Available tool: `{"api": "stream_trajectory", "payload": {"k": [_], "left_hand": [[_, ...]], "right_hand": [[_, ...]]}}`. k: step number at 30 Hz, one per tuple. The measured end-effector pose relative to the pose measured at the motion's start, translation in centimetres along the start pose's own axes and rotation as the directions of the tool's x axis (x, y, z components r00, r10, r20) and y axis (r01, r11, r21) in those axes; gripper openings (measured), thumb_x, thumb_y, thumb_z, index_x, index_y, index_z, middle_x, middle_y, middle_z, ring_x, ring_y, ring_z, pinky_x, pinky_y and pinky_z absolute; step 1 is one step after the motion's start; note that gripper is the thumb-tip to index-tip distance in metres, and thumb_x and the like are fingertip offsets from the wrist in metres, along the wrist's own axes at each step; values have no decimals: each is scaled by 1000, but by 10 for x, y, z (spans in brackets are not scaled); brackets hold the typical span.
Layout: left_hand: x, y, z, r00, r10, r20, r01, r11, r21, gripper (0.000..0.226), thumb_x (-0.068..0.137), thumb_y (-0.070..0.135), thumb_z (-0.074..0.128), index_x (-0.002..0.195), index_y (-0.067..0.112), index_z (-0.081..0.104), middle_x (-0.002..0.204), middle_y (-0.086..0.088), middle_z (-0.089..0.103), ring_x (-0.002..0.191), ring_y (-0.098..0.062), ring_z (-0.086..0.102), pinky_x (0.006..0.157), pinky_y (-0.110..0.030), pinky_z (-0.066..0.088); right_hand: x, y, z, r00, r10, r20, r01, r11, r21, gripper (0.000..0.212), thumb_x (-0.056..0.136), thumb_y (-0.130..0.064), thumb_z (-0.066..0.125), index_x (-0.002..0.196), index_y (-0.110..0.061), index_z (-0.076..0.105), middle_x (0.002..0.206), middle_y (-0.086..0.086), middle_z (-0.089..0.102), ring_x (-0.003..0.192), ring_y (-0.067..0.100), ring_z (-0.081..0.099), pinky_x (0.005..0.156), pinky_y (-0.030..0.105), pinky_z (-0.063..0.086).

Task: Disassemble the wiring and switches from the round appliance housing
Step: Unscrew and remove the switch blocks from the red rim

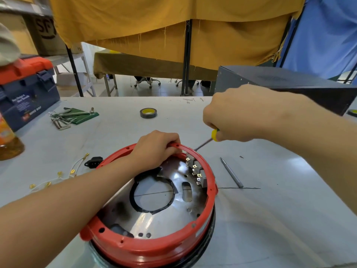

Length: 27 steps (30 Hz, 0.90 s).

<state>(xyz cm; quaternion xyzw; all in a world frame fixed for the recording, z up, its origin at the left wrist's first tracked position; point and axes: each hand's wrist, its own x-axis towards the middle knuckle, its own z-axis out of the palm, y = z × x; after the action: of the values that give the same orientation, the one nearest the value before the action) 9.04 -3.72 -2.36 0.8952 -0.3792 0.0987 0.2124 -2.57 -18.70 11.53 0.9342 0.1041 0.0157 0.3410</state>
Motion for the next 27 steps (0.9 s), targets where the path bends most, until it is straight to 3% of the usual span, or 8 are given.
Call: {"api": "stream_trajectory", "payload": {"k": [5,8,11,13,15,19,22,27], "left_hand": [[0,-1,-3,999,-10,44,12,998,-59,8,88,34,61,92,27,64,80,13,60,79,-12,52,63,-28,40],[0,0,-8,996,11,88,-1,993,-114,13,87,30,65,97,23,68,89,9,64,85,-14,56,79,-35,47],[0,3,-15,994,22,106,-5,988,-157,17,85,30,68,99,21,71,95,4,67,87,-11,57,82,-28,46],[1,5,-22,987,13,159,14,985,-169,18,85,32,67,100,23,72,98,6,66,89,-8,57,83,-23,45],[5,5,-28,969,-6,246,43,988,-147,19,87,36,62,102,27,71,101,11,67,92,-4,58,84,-20,43],[18,7,-32,939,-135,317,166,983,-74,36,92,48,50,93,20,73,95,3,70,90,-13,60,83,-27,45],[35,10,-26,922,-204,328,230,972,-44,40,91,47,53,91,12,72,92,-6,70,88,-19,61,80,-30,46],[61,14,-8,892,-259,370,298,953,-51,19,81,35,70,90,19,74,90,1,71,76,-10,57,67,-24,43]], "right_hand": [[1,9,5,998,65,-16,-63,993,100,33,93,-39,56,70,-19,43,69,-1,41,53,13,40,45,24,35],[2,15,21,989,136,-61,-125,979,158,29,95,-44,51,97,-15,59,75,0,46,61,18,46,49,29,38],[2,14,50,958,276,-76,-231,902,365,38,96,-49,45,102,-14,61,78,2,50,71,23,53,59,33,42],[6,4,74,938,347,-25,-248,718,650,37,97,-47,45,97,-12,59,79,5,60,69,23,61,63,35,50],[13,-11,96,912,406,59,-214,346,914,29,98,-39,47,94,-11,55,78,7,64,56,17,64,56,31,52],[28,-39,124,842,484,239,-59,-357,932,23,98,-32,50,91,-10,54,74,9,62,44,12,55,43,24,48],[35,-51,131,838,457,299,29,-583,812,22,93,-28,60,82,-9,59,65,4,57,44,11,51,45,24,48],[39,-59,141,829,445,338,86,-700,709,13,97,-19,52,87,-9,53,60,6,56,44,14,52,46,26,49]]}}
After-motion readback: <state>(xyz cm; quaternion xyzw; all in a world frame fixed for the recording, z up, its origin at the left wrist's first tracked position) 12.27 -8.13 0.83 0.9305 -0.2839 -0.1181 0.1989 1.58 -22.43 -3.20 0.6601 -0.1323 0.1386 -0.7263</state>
